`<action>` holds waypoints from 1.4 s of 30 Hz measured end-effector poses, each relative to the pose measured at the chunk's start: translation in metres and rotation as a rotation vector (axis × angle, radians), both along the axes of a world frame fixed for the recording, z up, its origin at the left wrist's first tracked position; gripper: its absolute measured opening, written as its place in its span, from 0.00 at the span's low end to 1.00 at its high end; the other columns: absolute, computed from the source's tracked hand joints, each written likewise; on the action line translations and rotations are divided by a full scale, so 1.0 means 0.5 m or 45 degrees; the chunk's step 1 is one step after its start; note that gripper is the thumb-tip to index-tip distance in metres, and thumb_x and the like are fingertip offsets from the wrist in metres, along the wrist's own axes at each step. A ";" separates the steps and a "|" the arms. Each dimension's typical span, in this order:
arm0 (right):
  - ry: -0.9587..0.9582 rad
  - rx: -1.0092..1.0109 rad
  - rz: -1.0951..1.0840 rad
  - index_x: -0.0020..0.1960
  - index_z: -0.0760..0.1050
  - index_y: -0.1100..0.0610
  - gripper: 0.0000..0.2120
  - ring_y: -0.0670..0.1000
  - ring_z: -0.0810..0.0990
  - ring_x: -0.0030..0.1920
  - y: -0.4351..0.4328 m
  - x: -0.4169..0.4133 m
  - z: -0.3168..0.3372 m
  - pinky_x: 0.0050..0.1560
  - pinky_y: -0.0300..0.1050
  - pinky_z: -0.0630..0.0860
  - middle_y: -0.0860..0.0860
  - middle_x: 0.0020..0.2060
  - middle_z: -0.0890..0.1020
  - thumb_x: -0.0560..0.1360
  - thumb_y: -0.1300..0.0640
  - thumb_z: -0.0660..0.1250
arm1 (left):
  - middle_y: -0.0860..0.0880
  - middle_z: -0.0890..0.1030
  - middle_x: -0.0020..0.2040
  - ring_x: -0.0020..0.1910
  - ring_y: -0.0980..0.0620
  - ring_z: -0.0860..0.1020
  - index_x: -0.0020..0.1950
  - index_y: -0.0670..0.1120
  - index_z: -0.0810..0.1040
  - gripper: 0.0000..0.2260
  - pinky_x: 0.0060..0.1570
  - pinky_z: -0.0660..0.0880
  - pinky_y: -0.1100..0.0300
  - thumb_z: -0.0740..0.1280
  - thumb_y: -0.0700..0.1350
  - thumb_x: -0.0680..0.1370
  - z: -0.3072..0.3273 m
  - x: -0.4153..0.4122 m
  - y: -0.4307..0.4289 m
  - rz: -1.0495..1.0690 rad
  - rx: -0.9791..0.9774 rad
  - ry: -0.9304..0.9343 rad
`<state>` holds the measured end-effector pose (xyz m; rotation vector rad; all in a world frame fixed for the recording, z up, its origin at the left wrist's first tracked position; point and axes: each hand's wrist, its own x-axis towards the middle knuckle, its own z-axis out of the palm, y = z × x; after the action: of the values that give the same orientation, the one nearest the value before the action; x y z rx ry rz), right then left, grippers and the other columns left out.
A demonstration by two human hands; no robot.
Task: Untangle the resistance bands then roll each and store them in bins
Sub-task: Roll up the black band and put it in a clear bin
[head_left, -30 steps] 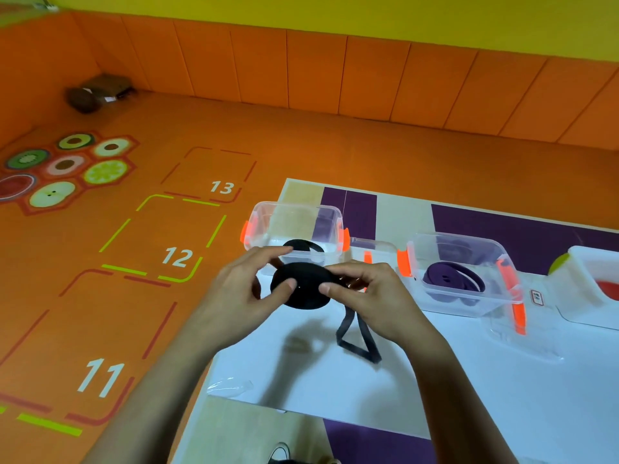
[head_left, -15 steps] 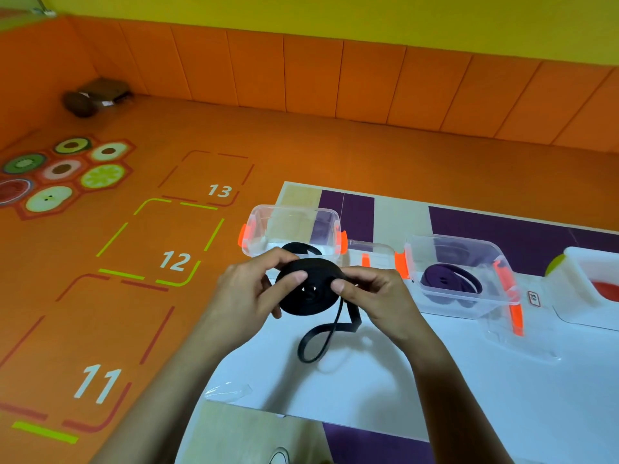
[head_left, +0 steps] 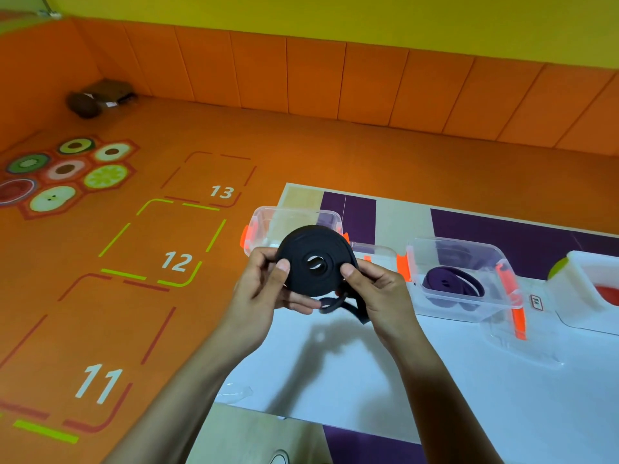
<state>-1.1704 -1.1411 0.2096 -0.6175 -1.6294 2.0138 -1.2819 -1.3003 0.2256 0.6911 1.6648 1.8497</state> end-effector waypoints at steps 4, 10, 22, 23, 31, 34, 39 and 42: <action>-0.111 0.231 0.012 0.56 0.85 0.56 0.08 0.45 0.79 0.35 0.008 0.002 0.006 0.38 0.34 0.76 0.46 0.34 0.83 0.79 0.60 0.70 | 0.40 0.79 0.56 0.38 0.34 0.85 0.56 0.44 0.70 0.04 0.36 0.83 0.46 0.56 0.40 0.87 -0.002 -0.009 -0.007 -0.043 -0.236 -0.100; -0.238 0.390 0.196 0.52 0.87 0.47 0.09 0.47 0.76 0.33 0.024 0.024 0.005 0.36 0.36 0.74 0.52 0.32 0.80 0.76 0.59 0.74 | 0.57 0.83 0.50 0.30 0.49 0.82 0.55 0.58 0.78 0.06 0.36 0.78 0.51 0.67 0.56 0.80 0.017 -0.060 -0.033 -0.046 -0.640 0.668; -0.334 0.418 0.312 0.50 0.87 0.45 0.04 0.56 0.83 0.36 0.021 0.009 -0.006 0.47 0.60 0.81 0.57 0.41 0.85 0.76 0.52 0.75 | 0.54 0.83 0.45 0.28 0.48 0.83 0.53 0.52 0.73 0.05 0.32 0.81 0.50 0.61 0.51 0.85 0.011 -0.040 -0.040 -0.294 -0.650 0.670; -0.349 0.396 0.307 0.50 0.87 0.45 0.04 0.57 0.82 0.34 0.022 0.010 -0.006 0.43 0.61 0.81 0.61 0.40 0.83 0.76 0.51 0.75 | 0.55 0.83 0.45 0.29 0.48 0.83 0.53 0.51 0.72 0.05 0.33 0.81 0.50 0.60 0.51 0.85 0.006 -0.037 -0.041 -0.278 -0.632 0.660; -0.143 0.172 0.135 0.47 0.85 0.61 0.04 0.46 0.82 0.34 0.015 0.017 -0.010 0.40 0.37 0.79 0.50 0.35 0.85 0.78 0.62 0.72 | 0.41 0.83 0.36 0.31 0.36 0.83 0.56 0.46 0.70 0.08 0.35 0.81 0.45 0.57 0.50 0.85 -0.001 -0.048 -0.035 -0.057 -0.318 0.287; -0.031 0.189 0.055 0.50 0.84 0.58 0.05 0.49 0.86 0.43 0.001 0.001 -0.005 0.49 0.41 0.82 0.50 0.41 0.87 0.79 0.63 0.69 | 0.39 0.83 0.36 0.30 0.34 0.82 0.56 0.44 0.69 0.08 0.32 0.80 0.49 0.55 0.48 0.86 -0.001 -0.041 -0.026 -0.014 -0.231 0.097; -0.083 0.297 0.095 0.51 0.84 0.59 0.05 0.54 0.85 0.41 0.012 0.014 -0.008 0.49 0.57 0.85 0.52 0.41 0.85 0.81 0.61 0.68 | 0.44 0.78 0.35 0.30 0.32 0.82 0.53 0.41 0.66 0.09 0.24 0.75 0.54 0.56 0.46 0.87 0.013 -0.032 -0.028 -0.165 -0.322 -0.055; -0.125 0.324 0.159 0.51 0.84 0.59 0.06 0.52 0.84 0.41 0.007 0.014 -0.013 0.49 0.55 0.85 0.51 0.39 0.84 0.81 0.61 0.68 | 0.41 0.80 0.40 0.29 0.35 0.82 0.56 0.40 0.71 0.16 0.21 0.71 0.56 0.61 0.53 0.85 0.027 -0.034 -0.039 -0.243 -0.430 0.200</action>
<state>-1.1636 -1.1378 0.2032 -0.5388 -1.9874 1.8422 -1.2991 -1.3197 0.2390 0.8312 1.8796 1.3690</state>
